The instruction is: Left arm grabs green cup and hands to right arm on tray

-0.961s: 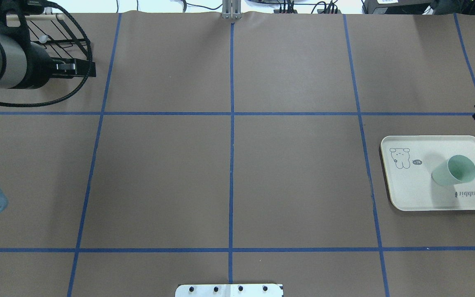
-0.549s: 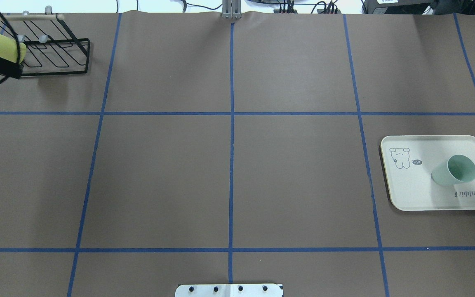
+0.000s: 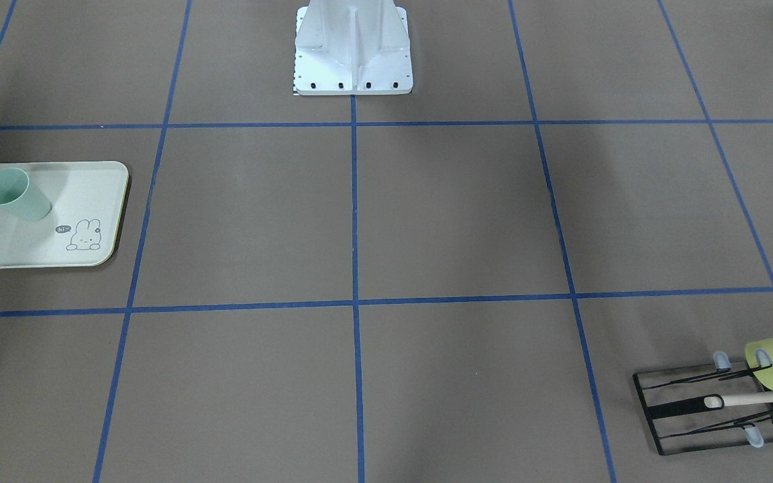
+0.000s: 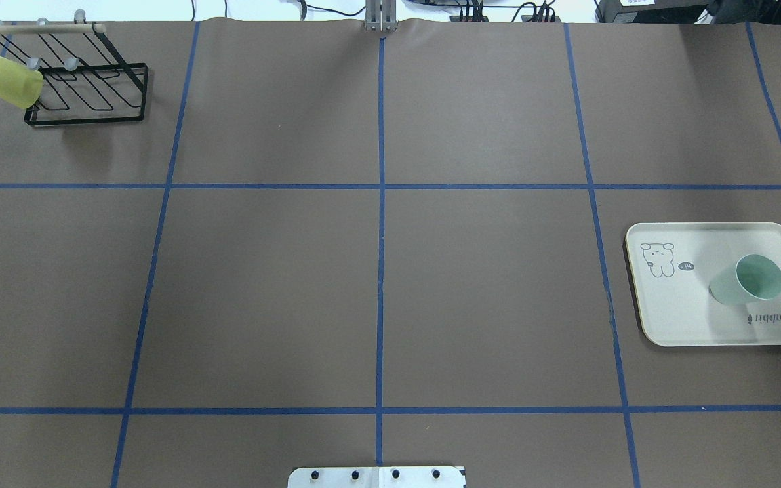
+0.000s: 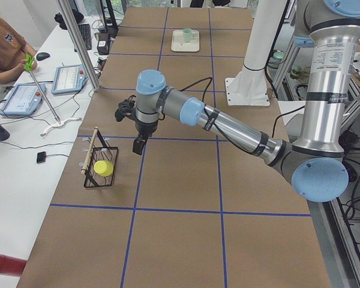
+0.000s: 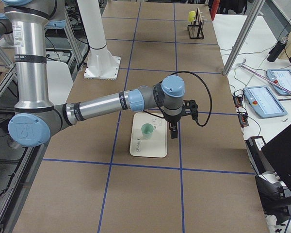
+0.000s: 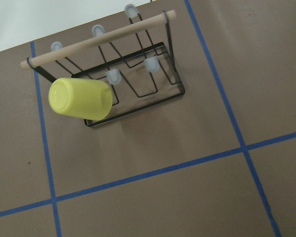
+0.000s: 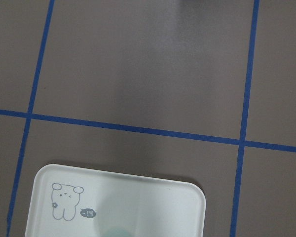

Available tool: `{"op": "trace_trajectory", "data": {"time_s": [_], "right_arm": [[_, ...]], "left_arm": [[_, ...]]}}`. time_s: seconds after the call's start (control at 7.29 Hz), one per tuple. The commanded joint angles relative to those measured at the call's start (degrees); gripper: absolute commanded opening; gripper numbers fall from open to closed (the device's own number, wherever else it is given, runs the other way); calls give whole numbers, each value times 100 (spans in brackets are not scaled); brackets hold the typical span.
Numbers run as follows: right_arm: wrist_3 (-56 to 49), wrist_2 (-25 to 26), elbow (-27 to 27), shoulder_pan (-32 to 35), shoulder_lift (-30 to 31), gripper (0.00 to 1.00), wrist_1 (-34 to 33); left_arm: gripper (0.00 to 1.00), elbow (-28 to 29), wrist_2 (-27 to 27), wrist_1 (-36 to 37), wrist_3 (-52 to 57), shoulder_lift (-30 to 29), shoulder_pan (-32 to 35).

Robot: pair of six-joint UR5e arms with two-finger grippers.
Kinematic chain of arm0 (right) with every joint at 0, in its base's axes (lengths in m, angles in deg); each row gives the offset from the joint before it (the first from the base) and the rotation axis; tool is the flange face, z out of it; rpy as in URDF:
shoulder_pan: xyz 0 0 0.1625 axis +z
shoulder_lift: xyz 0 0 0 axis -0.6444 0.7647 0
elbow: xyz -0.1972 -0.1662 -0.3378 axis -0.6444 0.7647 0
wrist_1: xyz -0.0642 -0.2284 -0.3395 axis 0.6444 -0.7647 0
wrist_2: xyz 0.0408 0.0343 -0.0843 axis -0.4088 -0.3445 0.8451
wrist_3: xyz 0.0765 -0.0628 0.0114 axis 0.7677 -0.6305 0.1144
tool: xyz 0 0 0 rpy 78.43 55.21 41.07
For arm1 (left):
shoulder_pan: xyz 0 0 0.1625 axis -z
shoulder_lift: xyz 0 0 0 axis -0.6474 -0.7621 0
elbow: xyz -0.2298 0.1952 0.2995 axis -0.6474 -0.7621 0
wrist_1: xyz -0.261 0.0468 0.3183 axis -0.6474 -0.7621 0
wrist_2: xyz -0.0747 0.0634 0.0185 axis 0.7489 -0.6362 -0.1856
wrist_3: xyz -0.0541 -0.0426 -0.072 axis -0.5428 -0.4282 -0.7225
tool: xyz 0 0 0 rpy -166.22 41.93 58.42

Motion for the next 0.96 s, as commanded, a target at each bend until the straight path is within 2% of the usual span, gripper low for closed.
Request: {"op": "trace_trajectory", "data": {"time_s": [0.0, 0.27, 0.82], "right_arm": [[-23, -11, 181, 23, 198, 99, 11], [-15, -29, 278, 32, 305, 99, 37], [-59, -73, 410, 172, 524, 99, 37]], "left_arm": [[100, 983, 3, -102, 203, 250, 304], [100, 1235, 38, -296, 869, 363, 490], [100, 1165, 3, -270, 862, 636, 525]]}}
